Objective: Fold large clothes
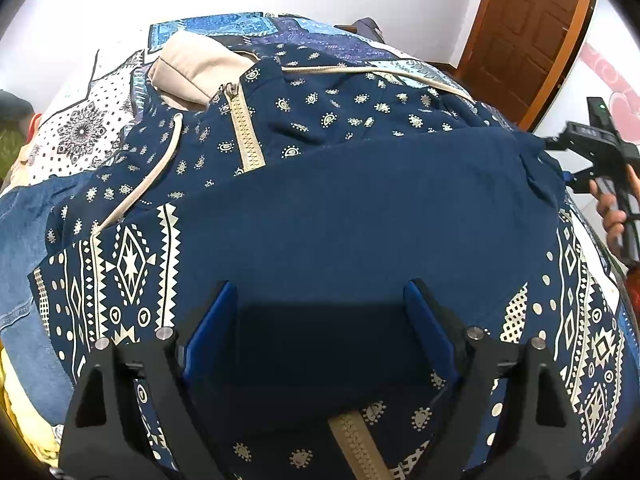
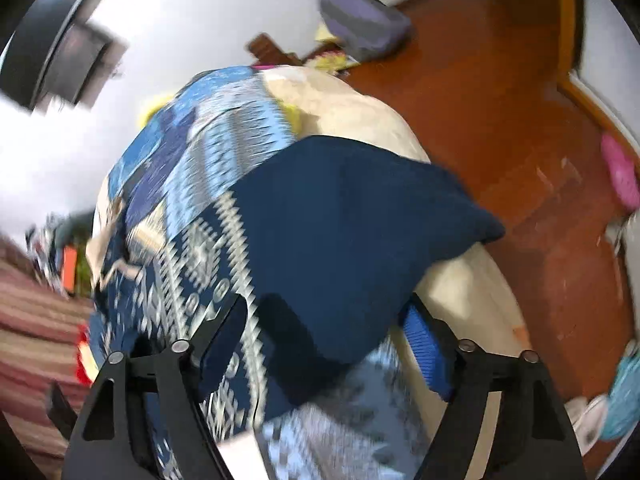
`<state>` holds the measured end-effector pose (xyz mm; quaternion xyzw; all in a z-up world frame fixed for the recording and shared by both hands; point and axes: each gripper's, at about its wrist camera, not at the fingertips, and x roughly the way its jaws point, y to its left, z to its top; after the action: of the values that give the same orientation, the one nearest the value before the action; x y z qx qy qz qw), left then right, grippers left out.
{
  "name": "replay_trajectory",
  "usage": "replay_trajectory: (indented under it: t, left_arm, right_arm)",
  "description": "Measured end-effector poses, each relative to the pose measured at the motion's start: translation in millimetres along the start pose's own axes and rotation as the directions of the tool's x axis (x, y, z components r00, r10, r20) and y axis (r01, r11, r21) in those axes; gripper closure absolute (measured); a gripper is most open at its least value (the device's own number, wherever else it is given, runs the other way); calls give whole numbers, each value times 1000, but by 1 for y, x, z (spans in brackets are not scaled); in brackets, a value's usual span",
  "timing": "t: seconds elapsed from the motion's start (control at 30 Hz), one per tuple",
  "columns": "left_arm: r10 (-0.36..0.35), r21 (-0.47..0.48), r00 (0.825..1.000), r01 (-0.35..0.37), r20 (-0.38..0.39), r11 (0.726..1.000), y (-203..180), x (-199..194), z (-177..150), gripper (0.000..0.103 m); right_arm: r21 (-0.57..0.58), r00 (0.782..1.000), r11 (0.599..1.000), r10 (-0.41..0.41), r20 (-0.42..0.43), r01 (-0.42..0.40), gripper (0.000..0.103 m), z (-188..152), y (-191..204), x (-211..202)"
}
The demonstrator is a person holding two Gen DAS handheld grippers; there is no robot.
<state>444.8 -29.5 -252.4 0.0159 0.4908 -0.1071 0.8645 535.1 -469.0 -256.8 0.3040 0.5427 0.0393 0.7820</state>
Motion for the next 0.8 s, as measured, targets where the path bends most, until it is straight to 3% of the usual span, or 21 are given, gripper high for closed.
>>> replay_trajectory:
  t: [0.07, 0.1, 0.13, 0.23, 0.4, 0.57, 0.8]
  left_arm:
    - [-2, 0, 1000, 2, 6, 1000, 0, 1, 0, 17]
    - [-2, -1, 1000, 2, 10, 1000, 0, 1, 0, 17]
    - [-2, -2, 1000, 2, 12, 1000, 0, 1, 0, 17]
    - [2, -3, 1000, -2, 13, 1000, 0, 1, 1, 17]
    - [20, 2, 1000, -20, 7, 1000, -2, -4, 3, 18]
    - [41, 3, 998, -42, 37, 999, -4, -21, 5, 20]
    - [51, -6, 988, -51, 143, 999, -2, -76, 8, 20]
  right_arm:
    - [17, 999, 1000, 0, 40, -1, 30, 4, 2, 5]
    - [10, 998, 1000, -14, 61, 13, 44, 7, 5, 8]
    - [-1, 995, 999, -49, 85, 49, 67, 10, 9, 11]
    - [9, 989, 998, -63, 134, 62, 95, 17, 6, 5]
    - [-46, 968, 995, -74, 241, 88, 98, 15, 21, -31]
    - [-101, 930, 992, -31, 366, 73, 99, 4, 51, -102]
    - [-330, 894, 940, 77, 441, 82, 99, -36, 145, -173]
